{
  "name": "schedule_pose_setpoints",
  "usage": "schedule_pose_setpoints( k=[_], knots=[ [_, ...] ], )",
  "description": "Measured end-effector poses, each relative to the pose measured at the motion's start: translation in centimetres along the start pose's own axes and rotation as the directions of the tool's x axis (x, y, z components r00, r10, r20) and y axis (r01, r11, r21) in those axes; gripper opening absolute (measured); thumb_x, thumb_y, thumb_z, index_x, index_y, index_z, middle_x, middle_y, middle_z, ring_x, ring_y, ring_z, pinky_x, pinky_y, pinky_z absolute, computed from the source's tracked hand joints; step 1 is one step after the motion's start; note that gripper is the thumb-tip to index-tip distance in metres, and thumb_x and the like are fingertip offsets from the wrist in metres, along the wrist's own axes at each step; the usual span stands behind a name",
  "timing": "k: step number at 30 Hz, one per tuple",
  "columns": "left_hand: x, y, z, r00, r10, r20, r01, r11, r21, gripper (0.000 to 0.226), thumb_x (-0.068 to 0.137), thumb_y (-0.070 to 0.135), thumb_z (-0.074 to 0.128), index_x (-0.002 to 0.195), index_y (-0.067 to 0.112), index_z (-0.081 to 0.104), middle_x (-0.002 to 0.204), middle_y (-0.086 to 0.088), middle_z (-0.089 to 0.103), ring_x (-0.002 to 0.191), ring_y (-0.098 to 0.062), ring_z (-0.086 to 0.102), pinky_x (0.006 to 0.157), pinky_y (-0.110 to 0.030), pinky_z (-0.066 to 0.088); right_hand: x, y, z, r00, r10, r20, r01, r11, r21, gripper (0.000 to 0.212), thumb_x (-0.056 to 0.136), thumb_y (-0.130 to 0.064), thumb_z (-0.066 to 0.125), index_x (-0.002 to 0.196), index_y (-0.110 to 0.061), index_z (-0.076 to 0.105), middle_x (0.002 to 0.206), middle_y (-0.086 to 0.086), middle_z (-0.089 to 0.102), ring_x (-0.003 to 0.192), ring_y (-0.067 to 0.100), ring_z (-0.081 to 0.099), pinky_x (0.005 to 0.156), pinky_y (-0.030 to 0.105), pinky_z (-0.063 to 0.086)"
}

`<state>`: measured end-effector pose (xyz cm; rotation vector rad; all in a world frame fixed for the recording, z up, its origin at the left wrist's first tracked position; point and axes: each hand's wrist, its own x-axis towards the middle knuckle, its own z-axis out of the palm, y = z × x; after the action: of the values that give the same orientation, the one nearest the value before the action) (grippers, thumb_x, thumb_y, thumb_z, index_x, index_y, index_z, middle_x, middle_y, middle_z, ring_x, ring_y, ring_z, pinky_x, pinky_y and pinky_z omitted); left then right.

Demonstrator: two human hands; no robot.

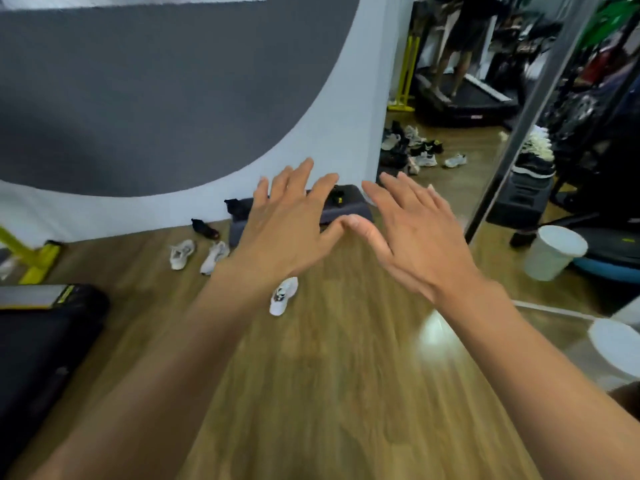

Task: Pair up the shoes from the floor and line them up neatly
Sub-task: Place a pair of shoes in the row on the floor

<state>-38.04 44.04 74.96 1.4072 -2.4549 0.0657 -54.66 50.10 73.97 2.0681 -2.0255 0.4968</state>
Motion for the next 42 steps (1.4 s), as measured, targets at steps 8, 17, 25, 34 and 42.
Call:
schedule_pose_setpoints(
  k=[8, 17, 25, 34, 42],
  knots=[
    [1.4, -14.6, 2.3, 0.987, -0.159, -0.028, 0.159, 0.987, 0.011, 0.063, 0.091, 0.059, 0.035, 0.147, 0.030, 0.030, 0.158, -0.009, 0.021, 0.143, -0.032, 0.021, 0.116, -0.053, 0.016, 9.4, -9.2, 7.6, 0.990, -0.122, 0.063, 0.119, 0.991, 0.057, 0.074, 0.091, -0.068, 0.009, 0.145, -0.025, 0.035, 0.152, 0.003, 0.036, 0.144, 0.023, 0.026, 0.116, 0.048, 0.022],
    [9.1, -25.9, 7.2, 0.956, -0.294, 0.003, 0.293, 0.955, 0.037, 0.061, 0.094, 0.051, 0.044, 0.148, 0.026, 0.030, 0.156, -0.009, 0.024, 0.143, -0.031, 0.024, 0.116, -0.050, 0.017, 22.5, -11.3, 16.2, 0.980, -0.166, 0.110, 0.147, 0.976, 0.161, 0.067, 0.094, -0.064, 0.015, 0.146, -0.025, 0.033, 0.154, 0.004, 0.033, 0.145, 0.022, 0.022, 0.118, 0.045, 0.019],
    [17.4, -34.6, 13.0, 0.941, -0.328, 0.080, 0.328, 0.945, 0.010, 0.056, 0.095, 0.049, 0.039, 0.146, 0.027, 0.029, 0.155, -0.006, 0.026, 0.140, -0.029, 0.029, 0.114, -0.052, 0.023, 32.8, -12.5, 24.6, 0.964, -0.165, 0.210, 0.122, 0.971, 0.204, 0.067, 0.094, -0.064, 0.015, 0.148, -0.026, 0.029, 0.155, 0.003, 0.031, 0.145, 0.021, 0.021, 0.117, 0.045, 0.018],
    [28.0, -43.5, 23.5, 0.927, -0.232, 0.295, 0.284, 0.947, -0.146, 0.061, 0.095, 0.047, 0.044, 0.149, 0.029, 0.023, 0.159, -0.004, 0.017, 0.143, -0.032, 0.021, 0.116, -0.052, 0.018, 42.6, -13.0, 36.4, 0.942, -0.055, 0.331, 0.002, 0.988, 0.156, 0.065, 0.095, -0.062, 0.020, 0.146, -0.023, 0.034, 0.153, 0.004, 0.034, 0.144, 0.022, 0.023, 0.116, 0.046, 0.022],
    [36.8, -46.8, 37.1, 0.854, -0.139, 0.501, 0.273, 0.940, -0.204, 0.062, 0.090, 0.047, 0.047, 0.146, 0.026, 0.031, 0.152, -0.003, 0.030, 0.137, -0.032, 0.031, 0.113, -0.053, 0.023, 47.2, -9.5, 49.9, 0.884, 0.093, 0.458, -0.208, 0.956, 0.207, 0.064, 0.095, -0.058, 0.028, 0.145, -0.018, 0.034, 0.150, 0.007, 0.037, 0.141, 0.026, 0.029, 0.113, 0.043, 0.024]
  ],
)
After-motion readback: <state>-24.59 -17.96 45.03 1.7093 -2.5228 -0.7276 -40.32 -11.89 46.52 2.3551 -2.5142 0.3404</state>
